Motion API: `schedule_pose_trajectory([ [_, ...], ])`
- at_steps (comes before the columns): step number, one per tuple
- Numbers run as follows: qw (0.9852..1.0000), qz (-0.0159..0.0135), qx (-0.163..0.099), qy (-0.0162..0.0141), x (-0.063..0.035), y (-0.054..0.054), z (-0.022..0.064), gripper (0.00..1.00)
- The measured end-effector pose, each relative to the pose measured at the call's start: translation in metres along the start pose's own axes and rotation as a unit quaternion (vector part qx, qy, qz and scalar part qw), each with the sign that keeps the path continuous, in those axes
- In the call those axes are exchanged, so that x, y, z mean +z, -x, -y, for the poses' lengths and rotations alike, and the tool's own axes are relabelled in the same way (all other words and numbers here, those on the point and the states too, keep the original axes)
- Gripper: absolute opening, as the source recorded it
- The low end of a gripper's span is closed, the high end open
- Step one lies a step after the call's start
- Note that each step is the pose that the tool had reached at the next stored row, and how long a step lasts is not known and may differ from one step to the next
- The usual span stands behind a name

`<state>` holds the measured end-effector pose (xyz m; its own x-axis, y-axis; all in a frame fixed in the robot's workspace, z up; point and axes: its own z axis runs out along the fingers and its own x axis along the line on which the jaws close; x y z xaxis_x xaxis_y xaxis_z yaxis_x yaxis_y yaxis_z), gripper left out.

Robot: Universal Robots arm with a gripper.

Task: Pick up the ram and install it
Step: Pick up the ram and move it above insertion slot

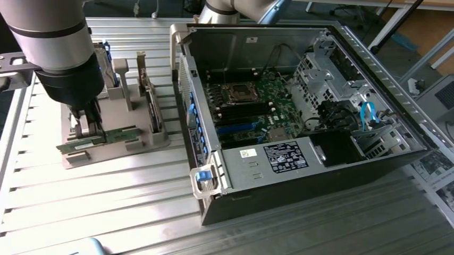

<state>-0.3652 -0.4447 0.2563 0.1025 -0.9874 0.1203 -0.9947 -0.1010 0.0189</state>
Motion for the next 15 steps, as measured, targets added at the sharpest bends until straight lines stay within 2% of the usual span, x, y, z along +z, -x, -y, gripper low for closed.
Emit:
schedule_pose_trajectory([
  [15,1.0000,0.0000,0.000,0.0000,-0.0157,-0.002,-0.0003,0.13],
])
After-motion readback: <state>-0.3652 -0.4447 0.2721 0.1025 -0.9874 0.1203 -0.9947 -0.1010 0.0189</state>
